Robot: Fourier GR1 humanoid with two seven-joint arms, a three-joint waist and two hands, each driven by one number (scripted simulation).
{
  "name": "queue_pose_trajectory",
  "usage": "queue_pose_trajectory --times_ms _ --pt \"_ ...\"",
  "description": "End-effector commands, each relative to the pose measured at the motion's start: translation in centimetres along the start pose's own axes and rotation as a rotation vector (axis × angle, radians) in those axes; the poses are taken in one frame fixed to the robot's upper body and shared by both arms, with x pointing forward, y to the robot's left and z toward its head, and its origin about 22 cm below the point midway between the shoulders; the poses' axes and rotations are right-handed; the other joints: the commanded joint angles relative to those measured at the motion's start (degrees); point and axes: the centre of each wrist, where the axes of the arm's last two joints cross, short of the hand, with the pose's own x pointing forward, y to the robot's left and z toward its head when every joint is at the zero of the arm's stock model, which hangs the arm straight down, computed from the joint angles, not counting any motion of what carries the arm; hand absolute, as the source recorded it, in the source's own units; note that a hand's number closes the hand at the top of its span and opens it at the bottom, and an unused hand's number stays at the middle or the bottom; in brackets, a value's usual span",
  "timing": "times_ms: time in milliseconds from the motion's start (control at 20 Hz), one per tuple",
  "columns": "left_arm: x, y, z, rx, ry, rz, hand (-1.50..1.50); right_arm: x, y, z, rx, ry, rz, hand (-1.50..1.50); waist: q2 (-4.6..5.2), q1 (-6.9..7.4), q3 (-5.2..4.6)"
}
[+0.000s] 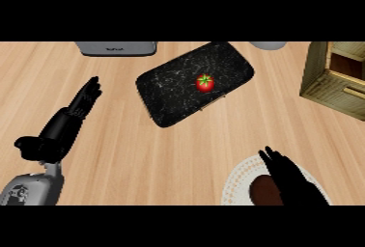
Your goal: Pick the cupcake from the placemat and place it in the basket
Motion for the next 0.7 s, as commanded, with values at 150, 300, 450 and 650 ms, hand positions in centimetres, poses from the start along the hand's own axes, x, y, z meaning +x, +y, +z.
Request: queue_pose_trajectory --times_ms 150,300,450,650 --pt "-1.0 0.5 -1.3 -0.001 0.006 0.011 0.0 -3.0 1.8 -2.2 0.033 0.059 0.035 -1.5 0.11 -0.13 0.0" --pt "1.9 1.1 -0.5 -0.021 0.006 0.006 0.0 -3.8 1.8 -2.3 0.053 0.071 0.043 -1.5 0.0 0.06 0.02" --pt "2.4 0.1 -0.6 -0.004 -0.001 -0.001 0.0 -2.1 2.5 -1.8 0.056 0.083 0.03 -1.5 -0.02 0.0 0.01" --pt "0.1 0.5 -0.2 -0.01 0.007 0.0 0.0 -3.5 4.0 -3.0 0.105 0.041 0.019 -1.5 0.04 -0.01 0.0"
